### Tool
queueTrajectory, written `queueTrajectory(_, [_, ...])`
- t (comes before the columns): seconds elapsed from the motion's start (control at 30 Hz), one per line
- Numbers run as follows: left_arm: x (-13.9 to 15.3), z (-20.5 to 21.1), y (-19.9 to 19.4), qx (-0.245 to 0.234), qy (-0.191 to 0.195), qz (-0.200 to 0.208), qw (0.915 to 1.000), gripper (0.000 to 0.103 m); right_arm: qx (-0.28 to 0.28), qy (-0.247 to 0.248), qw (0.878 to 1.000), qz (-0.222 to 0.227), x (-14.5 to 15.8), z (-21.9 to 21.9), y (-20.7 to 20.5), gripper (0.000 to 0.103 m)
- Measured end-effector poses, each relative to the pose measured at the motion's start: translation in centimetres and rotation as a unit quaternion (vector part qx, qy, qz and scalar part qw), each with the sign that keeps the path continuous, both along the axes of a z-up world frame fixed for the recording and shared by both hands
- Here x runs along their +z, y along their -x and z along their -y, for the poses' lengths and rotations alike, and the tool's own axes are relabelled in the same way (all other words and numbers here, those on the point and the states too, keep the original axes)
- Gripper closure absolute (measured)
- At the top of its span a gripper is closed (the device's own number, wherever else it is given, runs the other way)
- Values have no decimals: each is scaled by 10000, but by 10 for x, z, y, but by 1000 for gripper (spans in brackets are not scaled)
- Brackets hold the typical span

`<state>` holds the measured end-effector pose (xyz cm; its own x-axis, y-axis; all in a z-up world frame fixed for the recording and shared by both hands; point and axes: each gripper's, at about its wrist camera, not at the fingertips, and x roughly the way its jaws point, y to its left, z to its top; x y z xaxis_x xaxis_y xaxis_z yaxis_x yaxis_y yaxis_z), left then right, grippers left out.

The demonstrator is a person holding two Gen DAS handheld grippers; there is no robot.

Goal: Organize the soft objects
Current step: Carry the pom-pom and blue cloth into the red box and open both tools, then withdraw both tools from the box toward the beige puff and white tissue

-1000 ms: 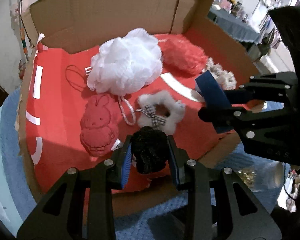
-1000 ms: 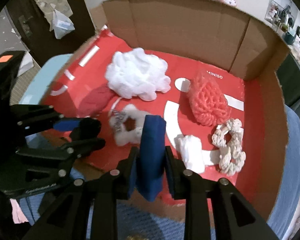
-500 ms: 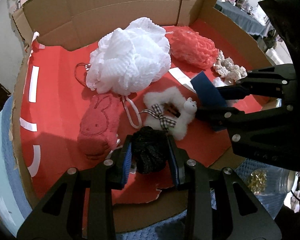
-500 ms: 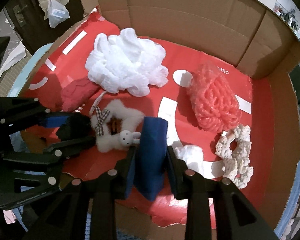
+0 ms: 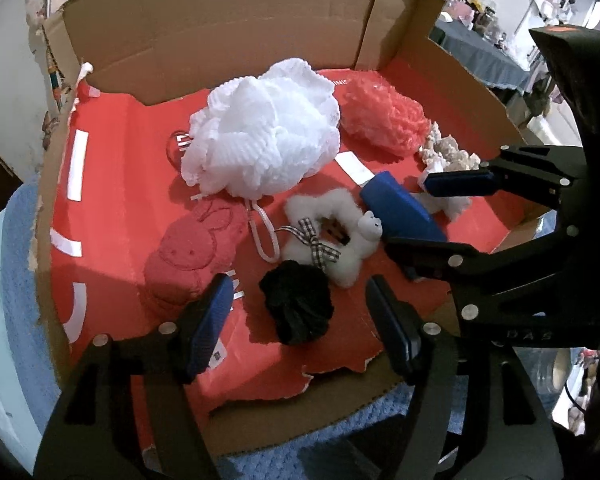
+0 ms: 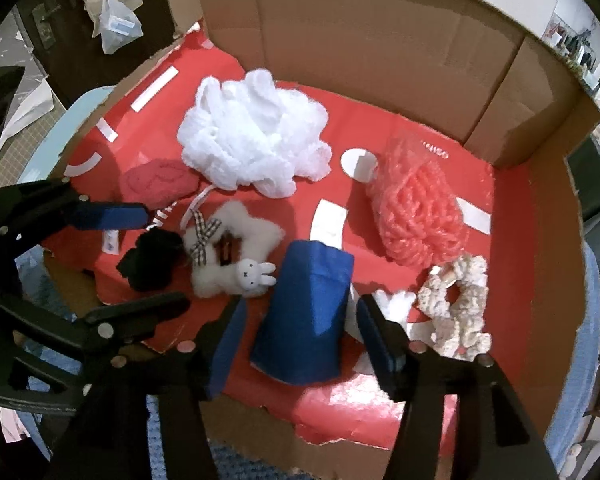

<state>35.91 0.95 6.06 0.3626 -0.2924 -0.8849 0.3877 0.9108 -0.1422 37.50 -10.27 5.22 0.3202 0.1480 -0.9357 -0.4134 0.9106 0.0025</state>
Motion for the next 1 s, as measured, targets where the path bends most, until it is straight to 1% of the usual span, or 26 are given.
queueTrajectory(0.1, [6, -4, 4, 43, 11, 48, 10000, 35, -17, -69, 10000, 52, 7, 3, 4, 39])
queueTrajectory(0.2, [13, -8, 11, 65, 65, 124, 9999, 35, -52, -107, 9998, 156, 17, 8, 11, 33])
queueTrajectory(0.27, [20, -10, 19, 91, 115, 205, 9997, 35, -86, -147, 9996, 213, 23, 11, 16, 32])
queueTrajectory(0.37, [30, -11, 30, 135, 149, 311, 9993, 30, -195, -235, 9990, 319, 35, 19, 27, 26])
queueTrajectory(0.47, [44, -13, 48, 208, 171, 513, 9983, 29, -277, -297, 9980, 487, 50, 28, 40, 25])
queueTrajectory(0.57, [60, -14, 68, 289, 216, 777, 9963, 27, -376, -373, 9961, 705, 67, 36, 55, 18])
queueTrajectory(0.63, [70, -15, 81, 338, 251, 955, 9945, 23, -374, -505, 9938, 915, 82, 40, 69, 8])
queueTrajectory(0.7, [81, -14, 94, 387, 252, 1184, 9919, 21, -422, -598, 9908, 1138, 95, 46, 85, 4])
queueTrajectory(0.8, [97, -18, 120, 520, 346, 1565, 9857, 17, -485, -650, 9852, 1512, 115, 52, 112, 3])
queueTrajectory(0.83, [102, -20, 131, 590, 414, 1704, 9827, 16, -499, -659, 9827, 1655, 121, 54, 123, 0])
queueTrajectory(0.9, [111, -22, 147, 645, 517, 1896, 9784, 12, -535, -658, 9783, 1890, 129, 58, 143, 0])
queueTrajectory(1.0, [120, -23, 175, 721, 559, 2293, 9691, 11, -520, -663, 9712, 2227, 137, 62, 170, 0])
